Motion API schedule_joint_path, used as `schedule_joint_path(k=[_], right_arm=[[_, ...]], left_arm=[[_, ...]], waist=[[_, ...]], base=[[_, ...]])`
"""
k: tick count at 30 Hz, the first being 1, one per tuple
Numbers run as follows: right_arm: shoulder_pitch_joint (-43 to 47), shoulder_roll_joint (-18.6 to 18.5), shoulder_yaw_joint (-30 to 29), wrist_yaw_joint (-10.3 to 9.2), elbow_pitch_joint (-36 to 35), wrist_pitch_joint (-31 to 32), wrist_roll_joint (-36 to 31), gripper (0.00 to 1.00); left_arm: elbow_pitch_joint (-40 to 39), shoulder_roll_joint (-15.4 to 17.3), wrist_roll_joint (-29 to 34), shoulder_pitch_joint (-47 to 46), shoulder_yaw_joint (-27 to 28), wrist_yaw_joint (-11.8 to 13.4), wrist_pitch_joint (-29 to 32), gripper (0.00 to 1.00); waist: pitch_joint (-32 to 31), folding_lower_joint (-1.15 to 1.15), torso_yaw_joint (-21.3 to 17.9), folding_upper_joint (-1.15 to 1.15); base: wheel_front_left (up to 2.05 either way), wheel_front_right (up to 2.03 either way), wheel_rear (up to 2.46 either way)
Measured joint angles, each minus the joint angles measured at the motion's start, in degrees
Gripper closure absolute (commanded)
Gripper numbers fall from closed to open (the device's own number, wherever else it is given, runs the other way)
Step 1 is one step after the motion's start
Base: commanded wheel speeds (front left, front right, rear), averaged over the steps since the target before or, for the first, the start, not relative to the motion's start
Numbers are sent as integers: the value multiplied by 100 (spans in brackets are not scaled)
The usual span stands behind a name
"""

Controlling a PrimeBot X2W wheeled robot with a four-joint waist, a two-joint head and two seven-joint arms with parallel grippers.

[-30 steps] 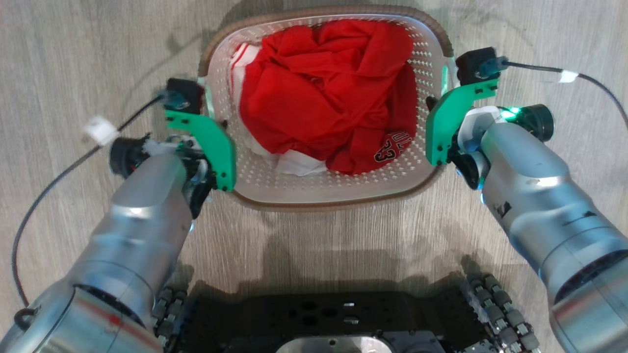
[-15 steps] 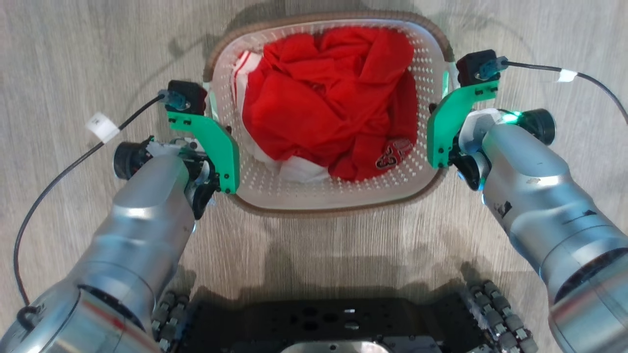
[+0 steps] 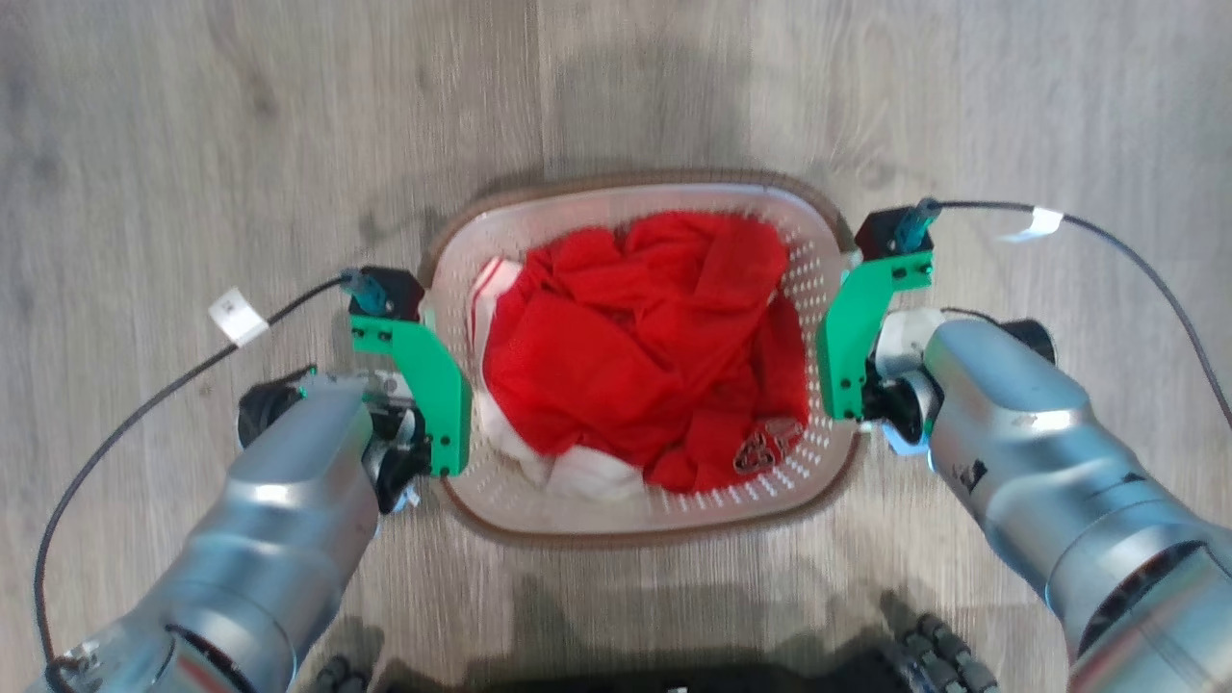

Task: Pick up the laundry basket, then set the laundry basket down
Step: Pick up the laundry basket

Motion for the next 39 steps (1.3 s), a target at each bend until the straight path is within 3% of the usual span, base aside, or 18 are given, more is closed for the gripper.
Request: schedule_joint_path(k=[8,25,39], right_arm=[[627,4,315,0,-22,528,376,100],[1862,-3,795,-23,-191,1005,1080,100],[2008,-2,1096,-24,-167,1158,1411,100]], left_arm=[[-201,91,-503,663,-420,0,628,100],[-626,344,-1222,1731,-1167,16,1266,100],[-627,349,-1504,1834,-1471,16,1543,100]], waist=[[-1149,0,-38,0],[-3494,-1,4,0],[-4304,0,183,0]], base=[[0,0,0],[0,0,0],[0,0,0]])
